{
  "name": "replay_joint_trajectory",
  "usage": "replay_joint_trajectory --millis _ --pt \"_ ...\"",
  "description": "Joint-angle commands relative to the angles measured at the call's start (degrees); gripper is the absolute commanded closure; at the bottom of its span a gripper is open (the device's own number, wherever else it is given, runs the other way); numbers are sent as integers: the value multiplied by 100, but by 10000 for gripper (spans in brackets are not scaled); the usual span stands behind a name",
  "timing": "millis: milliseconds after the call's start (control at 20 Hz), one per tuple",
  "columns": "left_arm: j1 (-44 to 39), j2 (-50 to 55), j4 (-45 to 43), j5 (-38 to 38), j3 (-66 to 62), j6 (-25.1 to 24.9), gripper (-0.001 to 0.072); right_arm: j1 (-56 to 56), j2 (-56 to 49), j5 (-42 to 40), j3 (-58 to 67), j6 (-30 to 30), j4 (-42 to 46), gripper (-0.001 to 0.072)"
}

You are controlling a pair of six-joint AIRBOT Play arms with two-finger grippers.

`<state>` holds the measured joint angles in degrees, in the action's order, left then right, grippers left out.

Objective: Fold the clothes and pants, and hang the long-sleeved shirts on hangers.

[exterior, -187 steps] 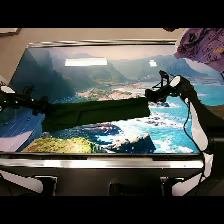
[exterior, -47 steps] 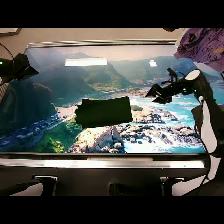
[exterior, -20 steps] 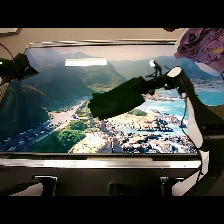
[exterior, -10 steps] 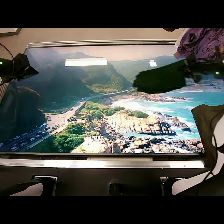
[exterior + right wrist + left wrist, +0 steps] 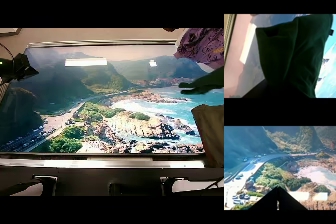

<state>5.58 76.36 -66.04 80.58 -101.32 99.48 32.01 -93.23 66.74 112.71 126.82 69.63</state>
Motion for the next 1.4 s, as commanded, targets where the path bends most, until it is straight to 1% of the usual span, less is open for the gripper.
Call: replay_joint_trajectory --millis 0,200,350,550,750,1050,1200,1350 --pt "4 4 -2 0 -2 0 686 101 348 286 7 682 852 682" --pt "4 4 -2 0 -2 0 686 101 431 957 7 750 925 682" --pt "4 4 -2 0 -2 0 686 101 431 1556 7 538 1274 682" --pt "4 4 0 20 -2 0 686 101 431 2376 7 9 2269 682" --pt "4 7 -2 24 -2 0 686 101 431 2938 7 -527 3220 680" --pt "4 7 -2 28 -2 -2 686 101 431 3141 -273 -1255 4151 680" --pt "4 7 -2 28 -2 -2 686 101 485 3167 -828 -1307 4461 680" --pt "4 7 -2 28 -2 -2 686 101 671 2903 -1622 -1224 4671 680"
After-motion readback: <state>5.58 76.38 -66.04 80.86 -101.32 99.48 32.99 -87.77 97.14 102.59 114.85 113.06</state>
